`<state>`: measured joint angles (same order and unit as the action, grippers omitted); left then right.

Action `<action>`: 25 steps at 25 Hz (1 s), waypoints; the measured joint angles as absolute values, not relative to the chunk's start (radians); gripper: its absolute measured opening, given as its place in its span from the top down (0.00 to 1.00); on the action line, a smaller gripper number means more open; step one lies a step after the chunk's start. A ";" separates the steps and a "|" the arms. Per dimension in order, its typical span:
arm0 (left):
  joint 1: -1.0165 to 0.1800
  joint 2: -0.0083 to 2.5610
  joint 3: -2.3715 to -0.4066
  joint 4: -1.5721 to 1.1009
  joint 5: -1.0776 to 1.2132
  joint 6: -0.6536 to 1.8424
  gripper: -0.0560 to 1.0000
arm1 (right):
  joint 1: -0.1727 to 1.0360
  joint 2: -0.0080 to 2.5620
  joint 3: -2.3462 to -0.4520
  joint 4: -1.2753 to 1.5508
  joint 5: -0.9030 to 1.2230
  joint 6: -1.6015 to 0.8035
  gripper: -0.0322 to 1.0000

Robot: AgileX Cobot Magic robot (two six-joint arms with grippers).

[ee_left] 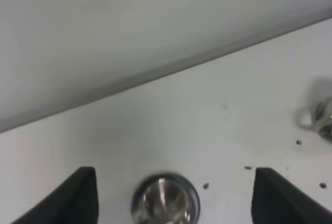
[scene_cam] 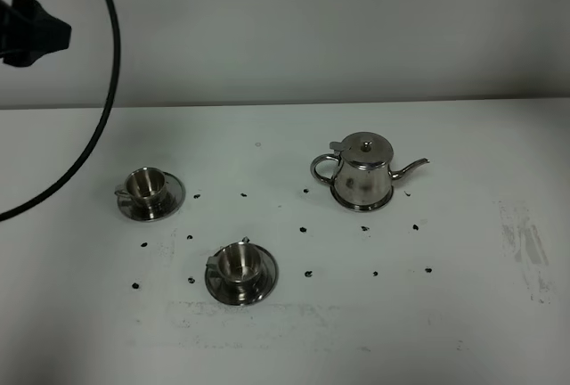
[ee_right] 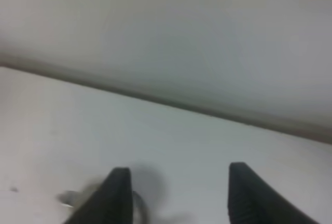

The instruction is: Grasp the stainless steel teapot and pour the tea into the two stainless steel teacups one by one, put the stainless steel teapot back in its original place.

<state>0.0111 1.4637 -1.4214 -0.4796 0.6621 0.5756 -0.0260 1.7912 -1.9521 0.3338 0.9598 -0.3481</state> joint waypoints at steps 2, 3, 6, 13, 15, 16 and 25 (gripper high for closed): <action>0.032 1.363 -1.340 -0.475 0.630 0.561 0.35 | -0.016 1.690 -1.834 0.400 0.860 -0.404 0.57; 0.046 1.311 -1.299 -0.473 0.615 0.558 0.35 | -0.008 1.638 -1.763 0.435 0.799 -0.441 0.57; 0.084 1.168 -1.196 -0.465 0.606 0.541 0.35 | 0.012 1.504 -1.576 0.515 0.646 -0.539 0.57; 0.098 0.857 -0.989 -0.343 0.670 0.449 0.35 | 0.099 1.381 -1.349 0.556 0.486 -0.650 0.57; 0.098 0.784 -0.936 -0.275 0.732 0.376 0.35 | 0.119 1.386 -1.326 0.556 0.481 -0.653 0.57; 0.098 0.747 -0.910 -0.246 0.758 0.330 0.35 | 0.129 1.392 -1.318 0.556 0.476 -0.653 0.57; 0.098 0.403 -0.626 -0.247 0.925 0.232 0.35 | 0.300 1.497 -1.305 0.523 0.467 -0.640 0.57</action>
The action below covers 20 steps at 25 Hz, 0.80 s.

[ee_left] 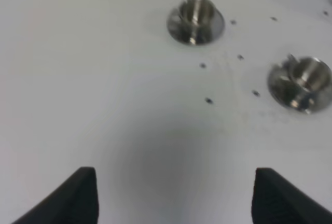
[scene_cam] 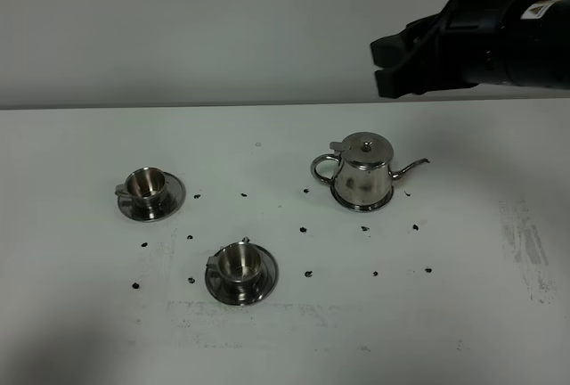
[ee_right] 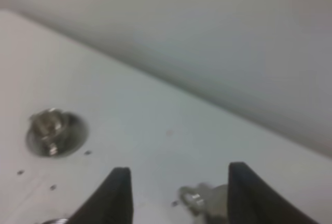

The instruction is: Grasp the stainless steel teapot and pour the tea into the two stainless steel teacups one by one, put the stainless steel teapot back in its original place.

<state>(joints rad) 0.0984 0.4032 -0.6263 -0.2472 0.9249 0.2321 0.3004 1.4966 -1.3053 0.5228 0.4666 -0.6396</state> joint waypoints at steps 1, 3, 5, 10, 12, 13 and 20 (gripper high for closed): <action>0.098 0.362 -0.591 -0.252 0.934 0.232 0.35 | 0.319 1.516 -1.305 0.522 0.464 -0.632 0.57; 0.098 0.279 -0.539 -0.252 0.950 0.232 0.35 | 0.349 1.557 -1.305 0.520 0.445 -0.627 0.57; 0.098 0.205 -0.509 -0.251 0.962 0.232 0.35 | 0.373 1.595 -1.305 0.519 0.417 -0.625 0.57; 0.098 0.070 -0.506 -0.187 1.002 0.182 0.35 | 0.386 1.687 -1.305 0.517 0.369 -0.625 0.57; 0.098 0.043 -0.506 -0.148 1.018 0.153 0.35 | 0.386 1.720 -1.314 0.515 0.354 -0.625 0.57; 0.098 0.033 -0.506 -0.139 1.020 0.142 0.35 | 0.386 1.741 -1.330 0.514 0.354 -0.622 0.57; 0.098 0.014 -0.473 -0.134 1.037 0.134 0.37 | 0.386 1.900 -1.559 0.477 0.452 -0.559 0.57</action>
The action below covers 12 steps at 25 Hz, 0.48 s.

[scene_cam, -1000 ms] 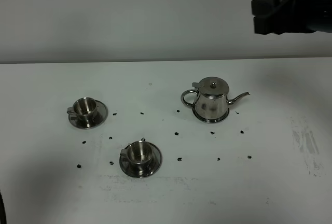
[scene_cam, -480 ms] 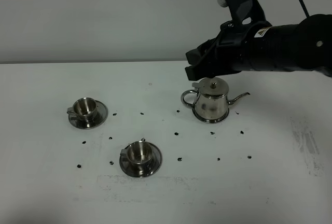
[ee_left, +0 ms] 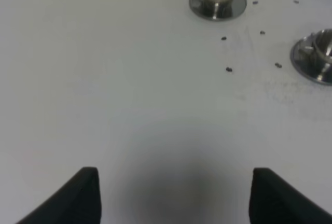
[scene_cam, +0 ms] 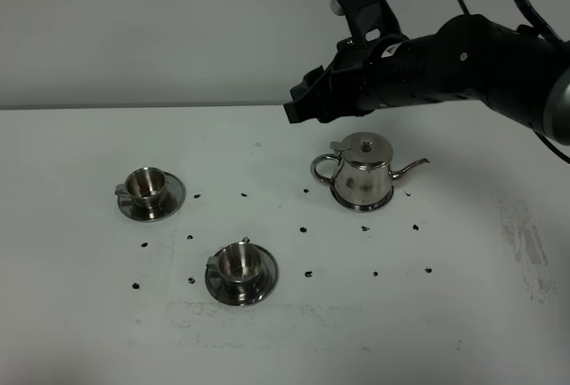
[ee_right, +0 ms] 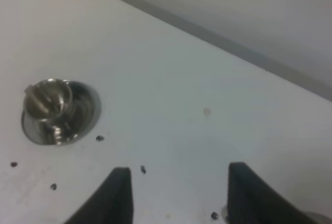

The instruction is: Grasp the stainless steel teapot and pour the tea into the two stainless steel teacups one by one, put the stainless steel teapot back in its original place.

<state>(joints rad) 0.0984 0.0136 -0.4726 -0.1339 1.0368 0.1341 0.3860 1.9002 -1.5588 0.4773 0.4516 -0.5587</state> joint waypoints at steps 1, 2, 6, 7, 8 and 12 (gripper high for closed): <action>0.098 0.014 -0.467 -0.134 1.043 0.134 0.37 | 0.386 1.922 -1.599 0.452 0.473 -0.536 0.57; 0.098 0.014 -0.463 -0.134 1.050 0.134 0.38 | 0.386 1.949 -1.633 0.423 0.491 -0.509 0.57; 0.098 0.014 -0.457 -0.131 1.056 0.133 0.41 | 0.386 2.059 -1.799 0.300 0.590 -0.398 0.57; 0.098 0.014 -0.457 -0.131 1.056 0.133 0.42 | 0.386 2.088 -1.843 0.275 0.618 -0.378 0.57; 0.098 0.014 -0.457 -0.131 1.056 0.133 0.42 | 0.386 2.116 -1.887 0.247 0.645 -0.356 0.57; 0.098 0.014 -0.457 -0.131 1.056 0.129 0.44 | 0.386 2.214 -2.043 0.147 0.740 -0.276 0.57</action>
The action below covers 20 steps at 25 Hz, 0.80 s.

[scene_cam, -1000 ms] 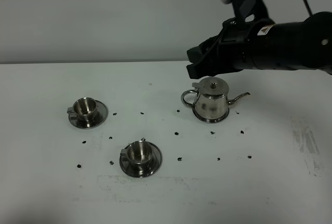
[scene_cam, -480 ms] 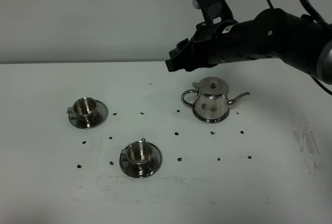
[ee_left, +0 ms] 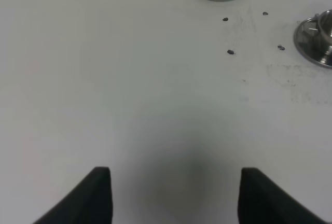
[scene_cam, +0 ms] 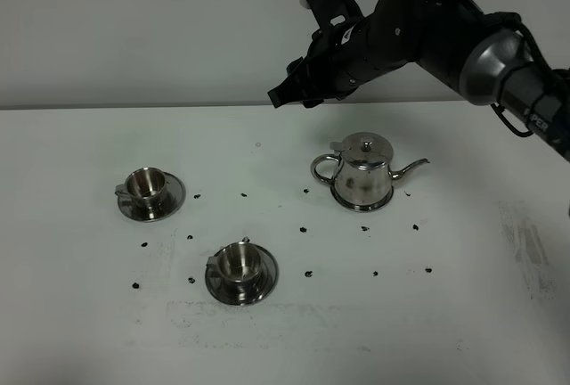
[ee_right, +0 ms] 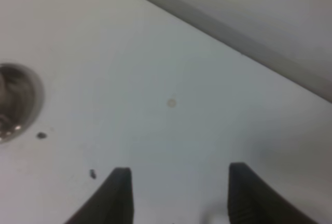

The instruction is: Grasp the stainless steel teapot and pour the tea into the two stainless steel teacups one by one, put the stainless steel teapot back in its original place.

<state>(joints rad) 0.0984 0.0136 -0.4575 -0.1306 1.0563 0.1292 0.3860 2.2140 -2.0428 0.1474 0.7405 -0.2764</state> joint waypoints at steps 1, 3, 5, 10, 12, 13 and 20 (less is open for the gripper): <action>0.098 0.014 -0.457 -0.131 1.056 0.129 0.44 | 0.386 2.241 -2.072 0.130 0.760 -0.257 0.57; 0.098 0.014 -0.457 -0.131 1.056 0.129 0.44 | 0.386 2.290 -2.137 0.101 0.813 -0.225 0.57; 0.098 0.014 -0.457 -0.131 1.056 0.129 0.44 | 0.386 2.330 -2.189 0.080 0.860 -0.204 0.57; 0.098 0.014 -0.457 -0.131 1.057 0.129 0.44 | 0.386 2.383 -2.246 0.074 0.919 -0.188 0.57; 0.098 0.014 -0.457 -0.131 1.057 0.129 0.44 | 0.386 2.396 -2.249 0.072 0.919 -0.188 0.57; 0.098 0.014 -0.457 -0.131 1.057 0.129 0.44 | 0.386 2.404 -2.249 0.072 0.919 -0.188 0.57; 0.098 0.014 -0.457 -0.130 1.059 0.129 0.44 | 0.386 2.449 -2.249 0.067 0.931 -0.188 0.57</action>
